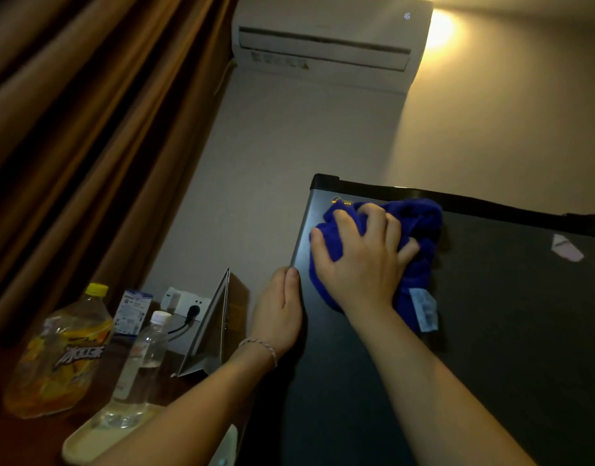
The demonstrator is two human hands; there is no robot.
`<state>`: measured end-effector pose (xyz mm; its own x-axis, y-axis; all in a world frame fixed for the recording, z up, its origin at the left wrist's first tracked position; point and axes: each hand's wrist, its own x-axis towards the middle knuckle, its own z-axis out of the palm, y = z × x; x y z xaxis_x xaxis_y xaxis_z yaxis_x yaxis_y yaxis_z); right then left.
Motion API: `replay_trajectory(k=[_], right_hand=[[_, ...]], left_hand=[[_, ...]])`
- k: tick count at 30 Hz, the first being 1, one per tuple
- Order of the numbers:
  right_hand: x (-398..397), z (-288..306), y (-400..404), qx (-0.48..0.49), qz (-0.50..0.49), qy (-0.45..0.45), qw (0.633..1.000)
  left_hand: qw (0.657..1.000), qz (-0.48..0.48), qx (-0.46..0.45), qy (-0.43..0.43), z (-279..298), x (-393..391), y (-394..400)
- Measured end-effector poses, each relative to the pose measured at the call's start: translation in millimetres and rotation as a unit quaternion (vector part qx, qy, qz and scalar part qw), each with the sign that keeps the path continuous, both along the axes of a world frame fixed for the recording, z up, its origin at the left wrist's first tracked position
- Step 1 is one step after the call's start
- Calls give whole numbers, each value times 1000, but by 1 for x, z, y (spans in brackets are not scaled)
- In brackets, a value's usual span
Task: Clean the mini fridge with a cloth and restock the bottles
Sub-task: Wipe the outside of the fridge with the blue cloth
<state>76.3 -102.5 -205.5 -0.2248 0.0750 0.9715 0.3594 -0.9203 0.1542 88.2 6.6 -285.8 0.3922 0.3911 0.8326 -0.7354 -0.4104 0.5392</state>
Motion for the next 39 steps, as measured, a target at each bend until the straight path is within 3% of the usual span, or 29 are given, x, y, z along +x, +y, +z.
replay_trajectory(k=[7,13,17,22,35,39], right_hand=[[-4,12,-15,-107,-72,52,990],[-15,18,-44,-120,-143,71,980],[-17,16,-45,-124,-154,86,976],[-12,11,-61,-128,-108,43,985],[-13,8,-186,13,-92,31,995],[-14,4,-188,80,-84,41,992]], left_hand=[[1000,-1,7,0,-2,0,-1],[999,25,18,19,0,-5,-4],[999,31,14,27,1,-6,-7],[999,18,10,26,0,-7,-6],[999,23,6,23,-2,-2,-5],[999,22,8,27,-2,-2,-4]])
